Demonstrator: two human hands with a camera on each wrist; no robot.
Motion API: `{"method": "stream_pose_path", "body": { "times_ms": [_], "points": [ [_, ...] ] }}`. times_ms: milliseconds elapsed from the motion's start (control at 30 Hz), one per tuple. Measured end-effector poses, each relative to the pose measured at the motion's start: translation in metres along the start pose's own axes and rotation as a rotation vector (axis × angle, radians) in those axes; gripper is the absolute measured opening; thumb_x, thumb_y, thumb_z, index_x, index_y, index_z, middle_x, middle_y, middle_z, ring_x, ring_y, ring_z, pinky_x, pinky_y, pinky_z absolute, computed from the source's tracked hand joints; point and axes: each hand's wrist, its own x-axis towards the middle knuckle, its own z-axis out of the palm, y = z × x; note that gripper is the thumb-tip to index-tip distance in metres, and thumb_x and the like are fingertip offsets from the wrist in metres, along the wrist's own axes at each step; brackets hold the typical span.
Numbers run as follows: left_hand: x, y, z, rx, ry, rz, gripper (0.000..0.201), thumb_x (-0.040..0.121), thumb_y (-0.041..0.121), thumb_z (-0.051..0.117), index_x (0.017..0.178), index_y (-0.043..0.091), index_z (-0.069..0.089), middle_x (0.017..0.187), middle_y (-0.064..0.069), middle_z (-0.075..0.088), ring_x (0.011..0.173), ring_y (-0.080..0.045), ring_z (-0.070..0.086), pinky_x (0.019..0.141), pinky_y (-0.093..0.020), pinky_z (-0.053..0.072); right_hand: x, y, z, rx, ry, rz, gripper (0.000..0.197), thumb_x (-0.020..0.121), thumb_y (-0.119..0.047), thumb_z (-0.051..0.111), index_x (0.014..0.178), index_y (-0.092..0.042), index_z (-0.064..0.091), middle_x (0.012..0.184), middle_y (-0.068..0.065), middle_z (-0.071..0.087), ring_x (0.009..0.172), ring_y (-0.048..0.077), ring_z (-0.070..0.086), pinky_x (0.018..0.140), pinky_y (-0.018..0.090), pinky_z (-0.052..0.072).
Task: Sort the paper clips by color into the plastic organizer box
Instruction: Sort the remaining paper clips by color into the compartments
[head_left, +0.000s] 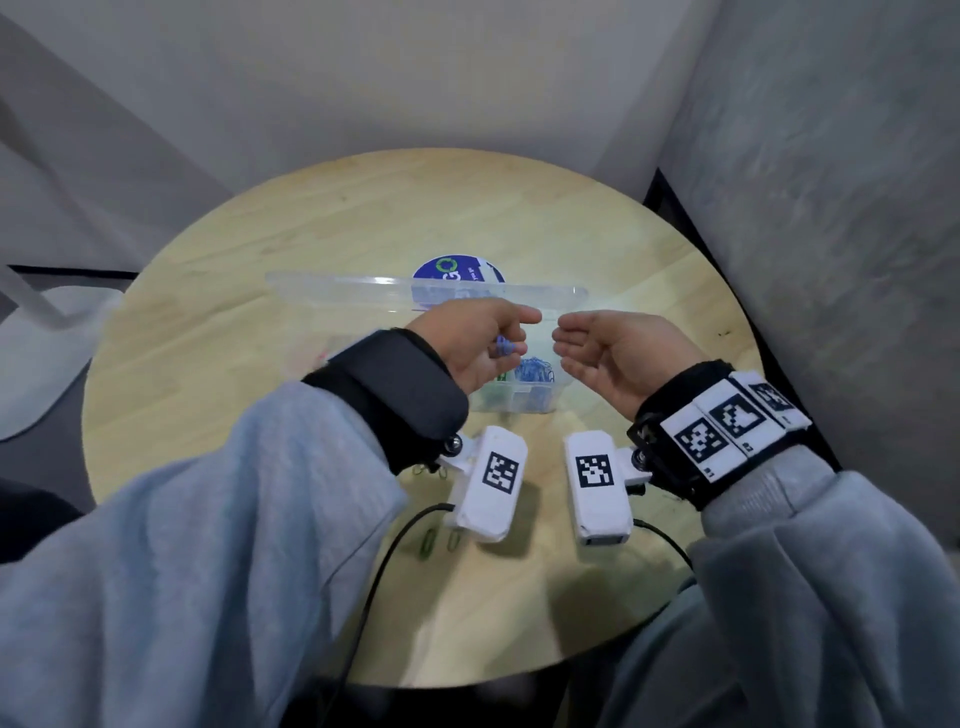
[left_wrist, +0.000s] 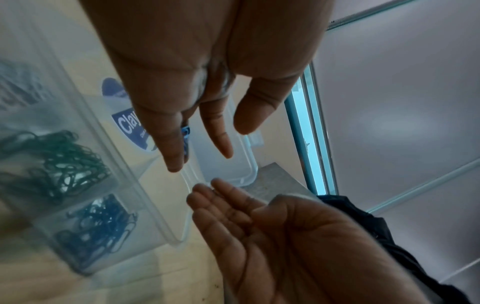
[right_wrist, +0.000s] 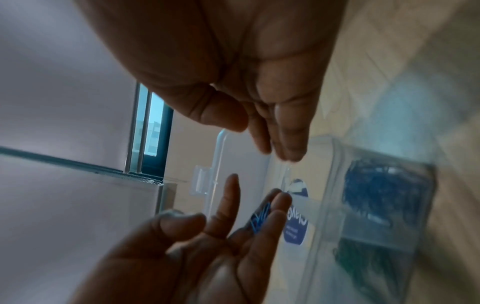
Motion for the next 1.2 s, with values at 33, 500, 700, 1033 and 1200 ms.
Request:
{"method": "stream_pose_path", "body": {
  "times_ms": [33,500,700,1033,1200],
  "points": [
    [0.002,0.0,0.005,0.018,0.002,0.014,0.023,0.092,0.003,0.042,0.079,0.011,0.059,0.076,-0.004,0.044,0.069,-0.012,0.043,0.065,-0.017,0.041,-0.002,-0.001,-0.002,-0.095,-0.026,0.001,0.029,0.092,0.004,0.035,0.108,0.004,0.059,0.105,0.021,0.062,0.097,0.027,0.061,0.082,0.025,0.05],
    [-0.043,-0.016,-0.073,1.102,0.09,0.055,0.009,0.081,0.019,0.061,0.086,0.026,0.06,0.078,0.0,0.062,0.071,-0.017,0.058,0.078,-0.029,0.049,-0.024,0.032,0.02,-1.251,-0.324,-0.095,0.009,0.085,-0.015,0.057,0.076,-0.016,0.054,0.071,0.001,0.055,0.062,0.016,0.05,0.059,0.025,0.046],
    [-0.05,-0.058,-0.087,1.415,0.119,-0.125,0.03,0.077,0.039,0.066,0.103,0.023,0.059,0.096,0.004,0.058,0.089,-0.017,0.054,0.078,-0.026,0.042,-0.013,0.062,0.04,-1.592,-0.289,-0.031,0.018,0.081,-0.028,0.061,0.083,-0.011,0.063,0.086,0.006,0.064,0.079,0.022,0.062,0.068,0.029,0.051],
    [-0.02,-0.064,-0.058,1.481,0.117,-0.09,0.042,0.076,0.049,0.067,0.061,0.016,0.046,0.063,-0.001,0.048,0.067,-0.02,0.051,0.048,-0.026,0.032,0.0,0.075,0.055,-1.71,-0.217,-0.008,0.034,0.08,-0.035,0.067,0.062,-0.013,0.049,0.063,0.001,0.048,0.072,0.022,0.053,0.066,0.027,0.042],
    [-0.016,-0.066,-0.056,1.556,0.111,-0.073,0.033,0.079,0.033,0.064,0.059,0.016,0.044,0.062,-0.001,0.046,0.062,-0.018,0.049,0.046,-0.025,0.032,0.0,0.075,0.054,-1.727,-0.252,-0.033,0.012,0.08,-0.014,0.06,0.087,-0.008,0.067,0.087,0.007,0.064,0.084,0.024,0.062,0.073,0.029,0.052]
  ]
}}
